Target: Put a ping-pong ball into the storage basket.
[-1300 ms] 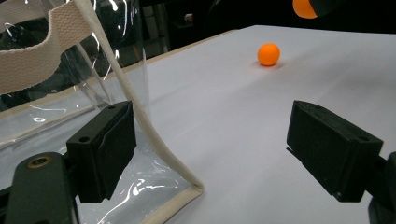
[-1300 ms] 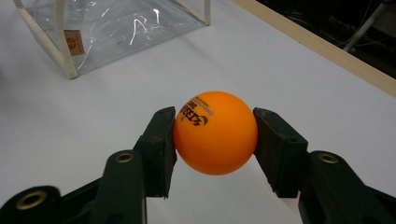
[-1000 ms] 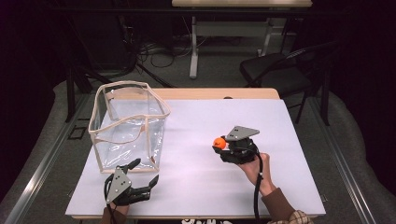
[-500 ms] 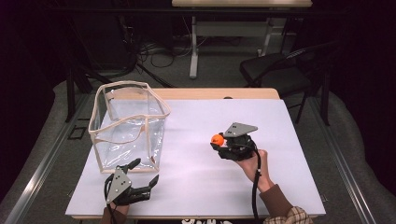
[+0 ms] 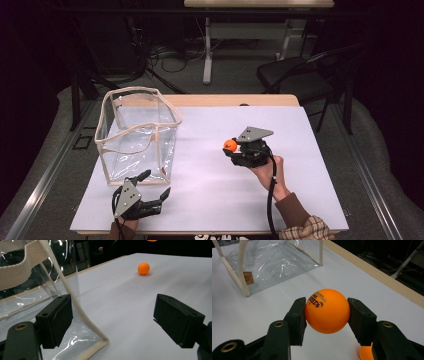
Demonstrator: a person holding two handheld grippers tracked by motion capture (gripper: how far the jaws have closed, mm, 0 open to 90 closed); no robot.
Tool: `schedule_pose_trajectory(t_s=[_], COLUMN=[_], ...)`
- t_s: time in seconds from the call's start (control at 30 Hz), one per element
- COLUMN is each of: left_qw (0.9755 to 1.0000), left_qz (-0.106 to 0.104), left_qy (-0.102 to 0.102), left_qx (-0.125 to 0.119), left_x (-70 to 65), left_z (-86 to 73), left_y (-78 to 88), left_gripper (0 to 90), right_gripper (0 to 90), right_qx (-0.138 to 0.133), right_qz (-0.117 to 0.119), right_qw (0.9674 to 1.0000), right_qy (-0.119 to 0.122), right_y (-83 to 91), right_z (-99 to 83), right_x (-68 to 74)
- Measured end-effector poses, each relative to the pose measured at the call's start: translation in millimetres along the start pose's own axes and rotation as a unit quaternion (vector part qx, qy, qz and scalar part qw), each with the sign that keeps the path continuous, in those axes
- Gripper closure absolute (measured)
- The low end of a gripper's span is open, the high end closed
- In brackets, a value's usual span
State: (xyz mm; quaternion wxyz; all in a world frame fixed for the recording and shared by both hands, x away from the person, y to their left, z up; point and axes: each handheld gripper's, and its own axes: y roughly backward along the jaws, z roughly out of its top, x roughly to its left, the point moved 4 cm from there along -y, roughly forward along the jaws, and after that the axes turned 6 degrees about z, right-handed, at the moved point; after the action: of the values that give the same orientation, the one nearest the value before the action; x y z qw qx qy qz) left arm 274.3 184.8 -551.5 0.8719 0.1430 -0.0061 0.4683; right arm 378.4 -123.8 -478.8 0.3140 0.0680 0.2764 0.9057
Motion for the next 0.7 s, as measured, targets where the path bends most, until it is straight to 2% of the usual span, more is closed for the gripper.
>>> schedule_pose_trajectory(t_s=[0.7], left_qw=[1.0000], left_qz=[-0.001], left_qy=[0.000], left_qx=[0.000], left_x=[-0.4], left_z=[-0.1], left_y=[-0.5], left_gripper=[15.8], right_gripper=[50.9], right_qx=[-0.008], right_qz=[0.007], right_qw=[0.9999], right_qy=[0.003], right_y=[-8.8], right_z=[15.8], right_x=[-1.9])
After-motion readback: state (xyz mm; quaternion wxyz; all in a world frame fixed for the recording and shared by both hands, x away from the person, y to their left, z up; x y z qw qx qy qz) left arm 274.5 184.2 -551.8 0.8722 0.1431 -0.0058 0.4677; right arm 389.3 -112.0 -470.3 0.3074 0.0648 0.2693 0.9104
